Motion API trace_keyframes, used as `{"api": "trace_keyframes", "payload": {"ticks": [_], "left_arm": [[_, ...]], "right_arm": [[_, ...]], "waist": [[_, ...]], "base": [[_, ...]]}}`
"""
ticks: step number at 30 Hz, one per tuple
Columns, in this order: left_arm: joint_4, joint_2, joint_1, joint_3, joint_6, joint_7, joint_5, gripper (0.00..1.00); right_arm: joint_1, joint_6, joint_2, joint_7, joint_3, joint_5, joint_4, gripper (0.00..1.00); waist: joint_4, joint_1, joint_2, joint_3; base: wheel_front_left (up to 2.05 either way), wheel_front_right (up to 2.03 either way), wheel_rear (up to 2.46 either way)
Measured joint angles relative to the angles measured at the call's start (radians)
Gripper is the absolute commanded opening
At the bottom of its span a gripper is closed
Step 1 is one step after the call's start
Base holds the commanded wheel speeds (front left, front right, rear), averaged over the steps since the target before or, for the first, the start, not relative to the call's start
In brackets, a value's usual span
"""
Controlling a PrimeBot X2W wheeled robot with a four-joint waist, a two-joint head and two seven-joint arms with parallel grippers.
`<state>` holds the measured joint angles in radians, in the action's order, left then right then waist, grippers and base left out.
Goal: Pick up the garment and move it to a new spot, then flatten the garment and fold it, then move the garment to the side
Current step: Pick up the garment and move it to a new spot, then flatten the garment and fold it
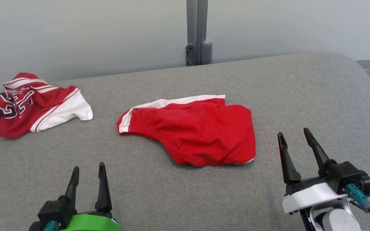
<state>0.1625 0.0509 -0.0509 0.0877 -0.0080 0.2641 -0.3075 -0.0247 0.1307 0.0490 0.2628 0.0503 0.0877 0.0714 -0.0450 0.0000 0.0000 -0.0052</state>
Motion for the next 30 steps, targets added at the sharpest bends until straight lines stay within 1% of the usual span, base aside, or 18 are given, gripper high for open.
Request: {"api": "trace_keyframes", "payload": {"ticks": [5,11,30], "left_arm": [[-0.007,-0.001,-0.004,0.014,0.017,0.0,-0.009,1.0],[-0.014,-0.001,-0.005,0.021,0.025,0.0,-0.01,1.0],[-0.011,-0.001,-0.001,0.021,0.025,0.0,-0.012,1.0]], "right_arm": [[0.001,0.0,0.0,0.0,0.004,0.005,0.008,1.0],[0.001,0.0,0.0,0.0,0.002,0.007,0.011,1.0],[-0.002,0.0,0.0,0.0,-0.004,0.007,0.007,1.0]], "waist": [[0.0,0.0,0.0,0.001],[-0.003,0.0,0.0,0.005],[-0.001,0.0,0.0,0.038]], "base": [[0.0,0.0,0.0],[0.0,0.0,0.0],[0.0,0.0,0.0]]}}
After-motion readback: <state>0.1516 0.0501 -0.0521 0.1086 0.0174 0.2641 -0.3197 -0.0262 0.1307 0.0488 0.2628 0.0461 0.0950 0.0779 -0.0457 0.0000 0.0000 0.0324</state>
